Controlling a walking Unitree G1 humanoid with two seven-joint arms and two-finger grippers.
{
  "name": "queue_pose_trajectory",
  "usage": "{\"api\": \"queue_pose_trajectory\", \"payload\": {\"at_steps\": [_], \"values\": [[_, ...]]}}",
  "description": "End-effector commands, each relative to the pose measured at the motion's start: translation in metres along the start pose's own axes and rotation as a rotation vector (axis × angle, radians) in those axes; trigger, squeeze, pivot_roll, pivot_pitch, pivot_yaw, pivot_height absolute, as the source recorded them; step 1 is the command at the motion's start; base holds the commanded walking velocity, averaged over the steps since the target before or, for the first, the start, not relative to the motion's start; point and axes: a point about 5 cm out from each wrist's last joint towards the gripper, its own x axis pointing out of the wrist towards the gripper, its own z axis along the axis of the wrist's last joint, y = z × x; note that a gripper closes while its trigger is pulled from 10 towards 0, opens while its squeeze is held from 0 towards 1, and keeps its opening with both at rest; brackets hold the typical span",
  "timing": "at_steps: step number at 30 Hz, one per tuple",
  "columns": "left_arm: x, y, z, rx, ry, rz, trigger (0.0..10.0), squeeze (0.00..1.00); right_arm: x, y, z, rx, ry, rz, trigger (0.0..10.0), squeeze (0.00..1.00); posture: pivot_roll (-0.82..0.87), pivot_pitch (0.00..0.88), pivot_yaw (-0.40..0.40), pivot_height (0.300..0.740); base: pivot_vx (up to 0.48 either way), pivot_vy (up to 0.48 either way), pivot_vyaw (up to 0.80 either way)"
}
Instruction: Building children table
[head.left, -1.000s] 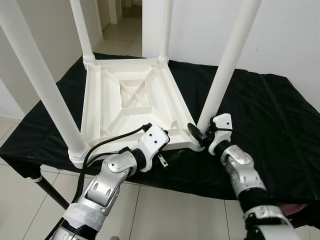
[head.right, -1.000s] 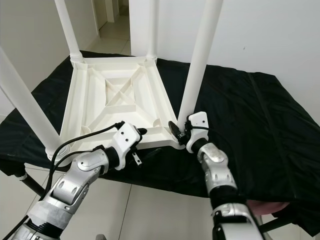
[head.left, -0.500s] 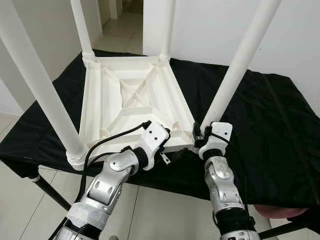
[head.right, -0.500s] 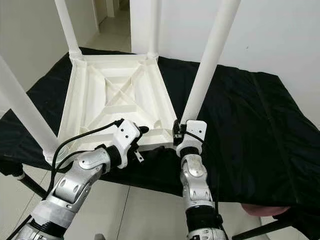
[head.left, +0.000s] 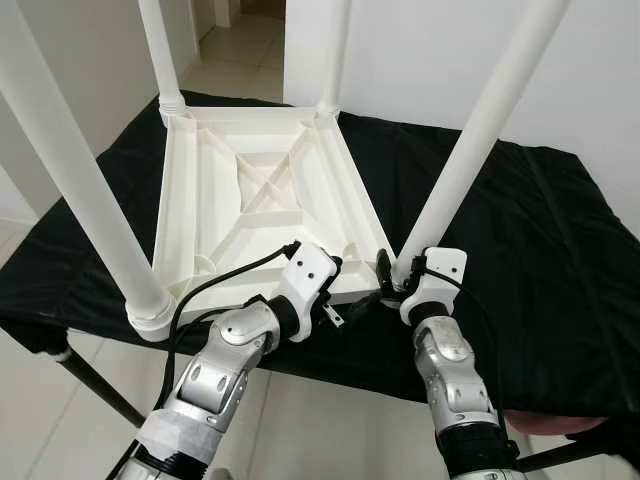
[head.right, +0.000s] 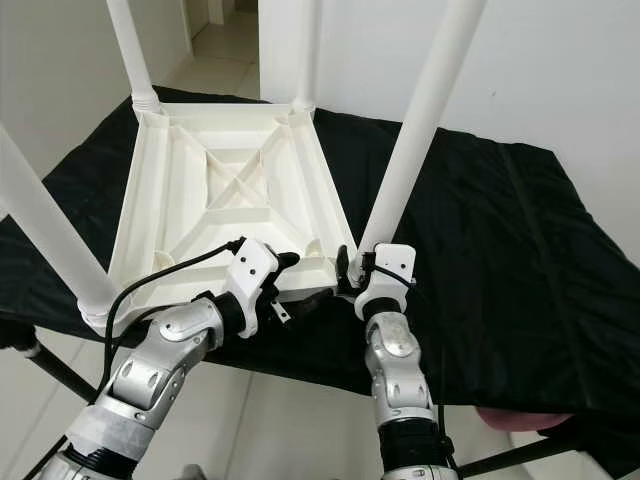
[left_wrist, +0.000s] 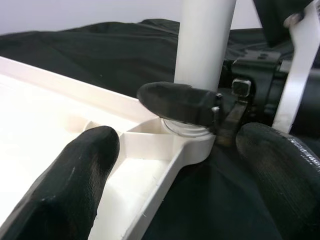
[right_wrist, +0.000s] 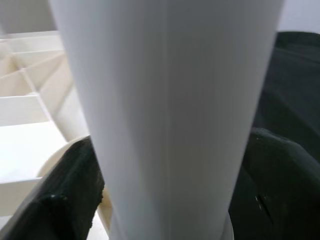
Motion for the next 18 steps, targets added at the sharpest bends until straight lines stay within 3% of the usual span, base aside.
{"api": "queue_pose_trajectory", "payload": {"at_steps": [1, 7, 13, 16, 18], "values": [[-0.001, 0.001, 0.000, 0.025, -0.001, 0.075, 10.0, 0.00, 0.003, -0.005, 0.007, 0.017, -0.022, 0.115, 10.0, 0.00, -0.02, 0.000, -0.100, 0.740, 0.000, 0.000, 0.00], [-0.005, -0.002, 0.002, -0.005, -0.028, 0.086, 10.0, 0.00, 0.004, -0.016, 0.015, -0.069, -0.034, 0.262, 10.0, 0.00, -0.03, 0.000, -0.085, 0.740, 0.000, 0.000, 0.00], [-0.006, -0.001, 0.002, -0.011, -0.032, 0.074, 10.0, 0.00, 0.006, -0.024, 0.015, -0.092, -0.009, 0.338, 10.0, 0.00, -0.02, 0.000, -0.075, 0.740, 0.000, 0.000, 0.00], [-0.005, 0.001, 0.002, 0.022, -0.009, 0.038, 10.0, 0.00, 0.013, -0.027, 0.005, -0.151, 0.087, 0.494, 10.0, 0.00, -0.03, 0.000, -0.052, 0.740, 0.000, 0.000, 0.00], [-0.005, 0.001, 0.002, 0.042, -0.002, 0.033, 10.0, 0.00, 0.015, -0.027, 0.001, -0.166, 0.113, 0.525, 10.0, 0.00, -0.03, 0.000, -0.052, 0.740, 0.000, 0.000, 0.00]]}}
